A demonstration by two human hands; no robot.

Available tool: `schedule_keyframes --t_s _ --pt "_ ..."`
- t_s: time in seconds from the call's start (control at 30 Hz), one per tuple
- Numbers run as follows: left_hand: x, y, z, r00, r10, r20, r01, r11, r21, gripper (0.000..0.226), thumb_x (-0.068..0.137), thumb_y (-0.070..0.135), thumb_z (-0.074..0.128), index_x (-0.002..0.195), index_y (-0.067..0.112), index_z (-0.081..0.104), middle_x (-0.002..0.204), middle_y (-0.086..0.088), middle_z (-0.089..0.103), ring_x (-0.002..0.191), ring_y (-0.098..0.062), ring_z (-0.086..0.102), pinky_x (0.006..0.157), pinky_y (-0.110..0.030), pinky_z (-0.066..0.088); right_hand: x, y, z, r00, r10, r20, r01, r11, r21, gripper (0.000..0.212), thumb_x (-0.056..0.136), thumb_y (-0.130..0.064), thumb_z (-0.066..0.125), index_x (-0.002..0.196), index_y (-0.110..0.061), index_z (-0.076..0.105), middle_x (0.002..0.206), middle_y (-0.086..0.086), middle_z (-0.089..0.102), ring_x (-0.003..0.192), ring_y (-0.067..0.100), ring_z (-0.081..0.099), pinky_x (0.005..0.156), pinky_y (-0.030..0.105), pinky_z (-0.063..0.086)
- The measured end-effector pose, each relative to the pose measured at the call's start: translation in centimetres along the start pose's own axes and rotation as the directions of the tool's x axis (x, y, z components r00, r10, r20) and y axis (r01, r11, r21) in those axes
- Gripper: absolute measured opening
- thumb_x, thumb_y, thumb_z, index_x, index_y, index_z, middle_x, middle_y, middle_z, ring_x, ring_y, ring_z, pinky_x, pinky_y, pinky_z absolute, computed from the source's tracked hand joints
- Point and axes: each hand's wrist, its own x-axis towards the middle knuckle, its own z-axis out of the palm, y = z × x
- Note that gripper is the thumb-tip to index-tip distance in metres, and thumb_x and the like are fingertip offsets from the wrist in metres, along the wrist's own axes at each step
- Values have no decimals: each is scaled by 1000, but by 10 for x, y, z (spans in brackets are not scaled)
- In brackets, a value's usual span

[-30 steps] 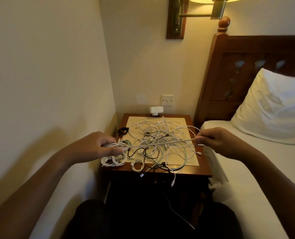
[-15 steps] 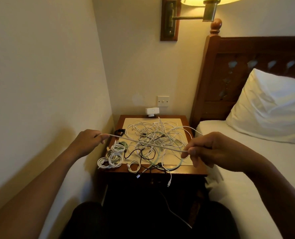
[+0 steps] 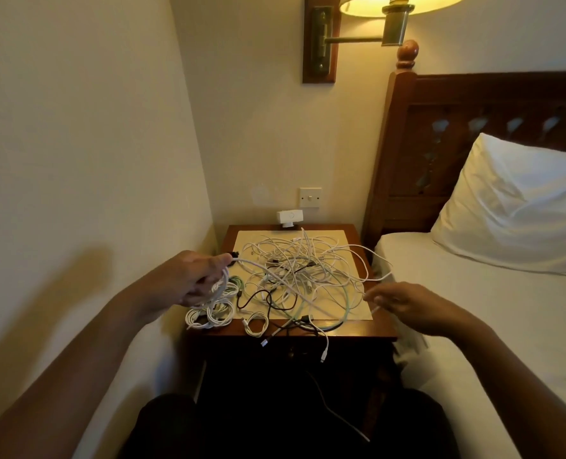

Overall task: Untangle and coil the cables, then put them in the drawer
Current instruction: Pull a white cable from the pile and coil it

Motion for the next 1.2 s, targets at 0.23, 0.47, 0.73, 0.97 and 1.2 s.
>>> schedule_keyframes --t_s 0.23,0.47,0.73,0.97,1.2 --pt "5 22 60 998 -4 68 25 952 -306 46 96 47 56 64 17 44 54 1 23 43 -11 15 39 -19 19 -24 -122 64 913 -376 -158 403 889 215 33 108 -33 49 141 -32 51 138 -9 62 119 5 59 96 26 48" --pt "-3 34 57 998 58 9 -30 640 -768 23 99 24 51 92 4 59 60 0 37 45 -9 34 48 -22 28 3 -121 117 884 -265 -385 421 809 409 25 112 -31 38 103 -28 60 62 -4 47 53 15 50 53 39 45" --pt "15 16 68 858 189 -477 -369 873 -319 22 104 19 54 118 5 62 79 -9 71 65 -19 70 64 -25 58 -44 -148 118 913 -399 -89 406 909 89 24 111 -36 40 126 -33 58 95 -4 70 75 11 64 69 33 53" --pt "12 -29 64 982 177 -66 -152 946 287 28 105 37 49 107 16 65 68 1 68 55 -14 61 61 -25 49 -73 -161 35 887 -444 -127 426 892 -150 25 103 -38 56 116 -27 75 101 -11 76 82 2 64 73 16 49" --pt "-19 -19 55 971 91 219 -144 961 235 50 101 58 39 98 22 73 56 6 53 50 -11 49 57 -27 45 -43 -125 18 850 -446 -280 391 891 -232 20 96 -44 61 106 -35 77 96 -20 70 87 0 63 75 26 52"
